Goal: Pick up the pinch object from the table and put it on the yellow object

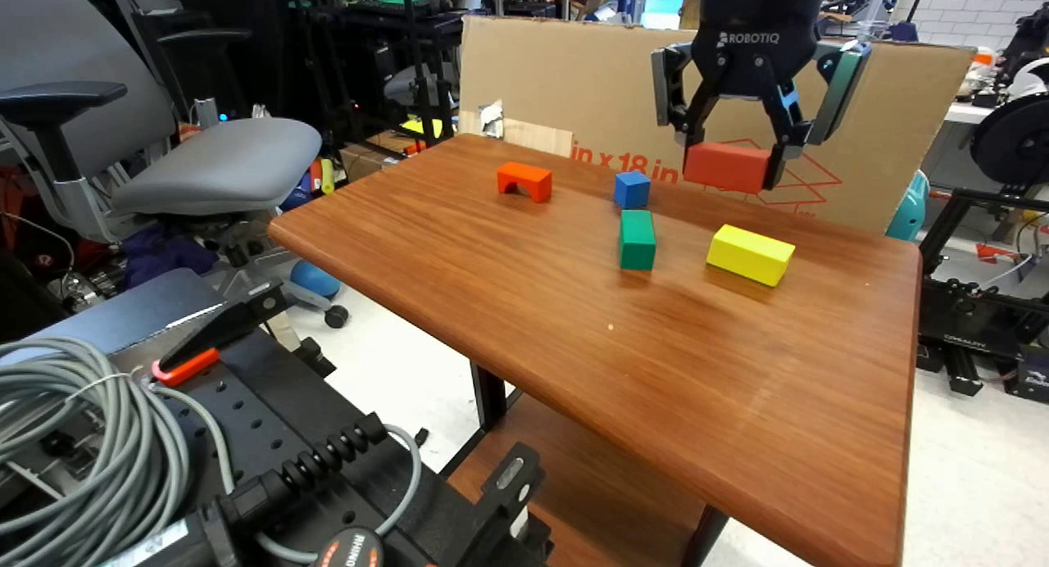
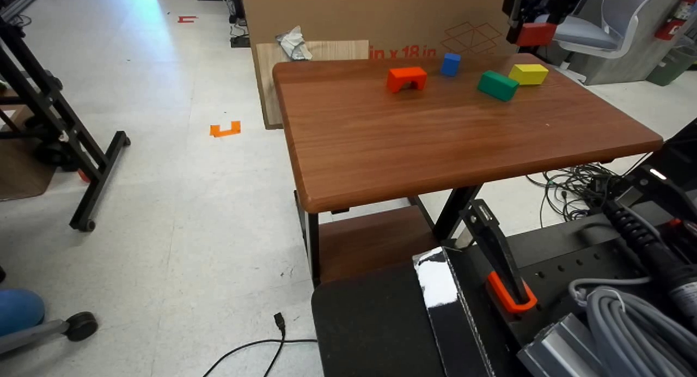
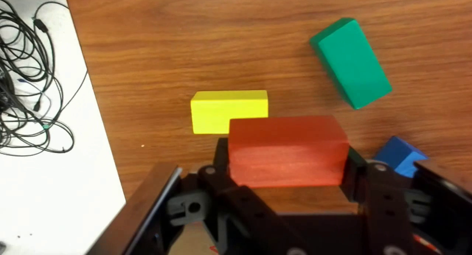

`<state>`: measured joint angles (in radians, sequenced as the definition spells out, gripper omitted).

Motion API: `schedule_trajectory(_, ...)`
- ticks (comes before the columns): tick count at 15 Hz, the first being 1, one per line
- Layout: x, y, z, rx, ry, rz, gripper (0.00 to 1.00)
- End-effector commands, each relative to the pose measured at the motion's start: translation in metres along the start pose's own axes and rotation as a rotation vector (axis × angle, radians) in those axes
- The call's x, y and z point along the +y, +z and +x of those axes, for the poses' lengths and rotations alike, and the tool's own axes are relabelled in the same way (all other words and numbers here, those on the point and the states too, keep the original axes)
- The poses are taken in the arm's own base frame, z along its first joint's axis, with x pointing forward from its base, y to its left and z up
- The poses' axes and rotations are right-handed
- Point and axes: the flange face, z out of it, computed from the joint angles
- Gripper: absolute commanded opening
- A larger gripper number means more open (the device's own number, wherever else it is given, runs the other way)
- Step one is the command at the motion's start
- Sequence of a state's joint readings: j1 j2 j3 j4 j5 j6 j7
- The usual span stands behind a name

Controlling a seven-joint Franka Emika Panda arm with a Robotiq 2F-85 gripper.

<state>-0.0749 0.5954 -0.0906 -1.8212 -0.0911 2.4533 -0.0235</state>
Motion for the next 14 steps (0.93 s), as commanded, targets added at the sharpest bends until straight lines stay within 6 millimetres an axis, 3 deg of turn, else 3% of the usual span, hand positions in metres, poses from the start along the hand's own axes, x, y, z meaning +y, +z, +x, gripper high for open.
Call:
schedule_trajectory(1, 0.017, 0.003, 0.012, -0.008, -0.053, 0.011, 0.42)
schedule_trajectory(5, 0.028, 0.008, 0.012, -0.001, -0.083, 0.0, 0.42)
schedule_trajectory(14, 0.028, 0.025, 0.011, -0.029, -0.093, 0.023, 0.42)
